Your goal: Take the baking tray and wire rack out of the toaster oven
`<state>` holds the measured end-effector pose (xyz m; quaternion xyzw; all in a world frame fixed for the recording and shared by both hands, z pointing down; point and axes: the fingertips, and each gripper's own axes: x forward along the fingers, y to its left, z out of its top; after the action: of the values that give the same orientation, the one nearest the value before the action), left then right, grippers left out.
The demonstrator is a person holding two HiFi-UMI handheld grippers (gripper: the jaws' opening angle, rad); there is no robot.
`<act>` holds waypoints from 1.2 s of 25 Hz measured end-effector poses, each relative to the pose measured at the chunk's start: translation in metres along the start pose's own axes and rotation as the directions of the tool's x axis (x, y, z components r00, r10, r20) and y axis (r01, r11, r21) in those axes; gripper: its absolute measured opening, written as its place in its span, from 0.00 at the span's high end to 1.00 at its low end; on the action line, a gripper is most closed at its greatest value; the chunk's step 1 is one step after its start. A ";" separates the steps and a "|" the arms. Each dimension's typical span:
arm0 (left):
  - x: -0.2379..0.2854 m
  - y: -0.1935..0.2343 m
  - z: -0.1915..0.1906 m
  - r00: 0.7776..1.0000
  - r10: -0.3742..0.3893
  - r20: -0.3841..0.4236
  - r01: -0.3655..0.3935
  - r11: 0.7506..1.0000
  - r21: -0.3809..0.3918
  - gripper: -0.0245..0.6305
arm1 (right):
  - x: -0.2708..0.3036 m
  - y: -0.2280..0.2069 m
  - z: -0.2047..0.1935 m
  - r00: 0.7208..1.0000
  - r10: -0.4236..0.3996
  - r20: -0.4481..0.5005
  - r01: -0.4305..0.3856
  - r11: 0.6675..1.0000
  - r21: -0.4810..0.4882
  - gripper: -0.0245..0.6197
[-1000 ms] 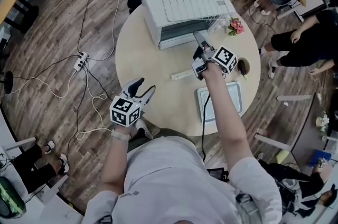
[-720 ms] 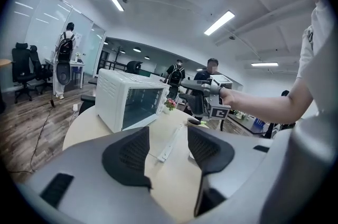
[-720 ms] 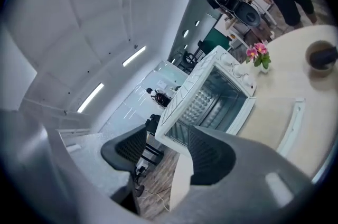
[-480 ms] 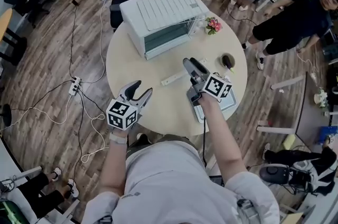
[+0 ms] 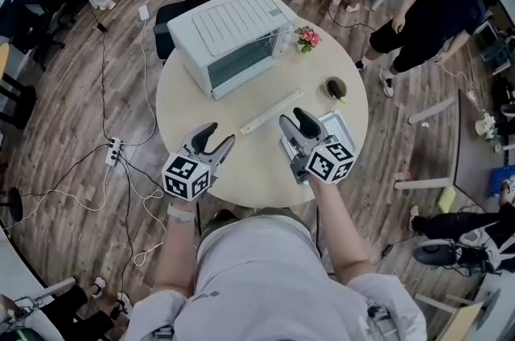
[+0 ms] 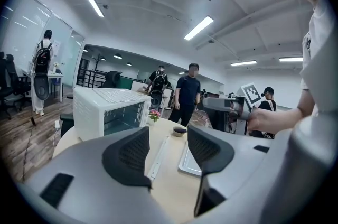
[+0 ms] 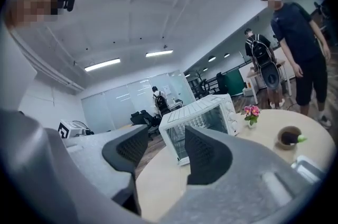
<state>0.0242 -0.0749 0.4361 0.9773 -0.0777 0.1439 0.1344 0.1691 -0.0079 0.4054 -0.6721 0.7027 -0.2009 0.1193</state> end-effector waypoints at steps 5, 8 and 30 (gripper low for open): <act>0.002 -0.014 0.008 0.999 -0.049 0.006 0.049 0.998 0.032 0.64 | -0.025 0.006 0.000 0.999 -0.044 0.019 0.047 0.990 -0.133 0.63; 0.003 -0.022 0.012 0.997 -0.069 0.019 0.068 0.997 0.045 0.64 | -0.035 0.011 -0.003 0.998 -0.058 0.023 0.061 0.980 -0.188 0.63; 0.006 -0.039 0.009 0.991 -0.135 0.028 0.132 0.989 0.066 0.64 | -0.064 0.022 -0.030 0.991 -0.131 0.021 0.133 0.966 -0.224 0.63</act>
<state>0.0396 -0.0406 0.4202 0.9863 -0.0096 0.1214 0.1111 0.1406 0.0597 0.4154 -0.7272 0.6742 -0.1255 0.0310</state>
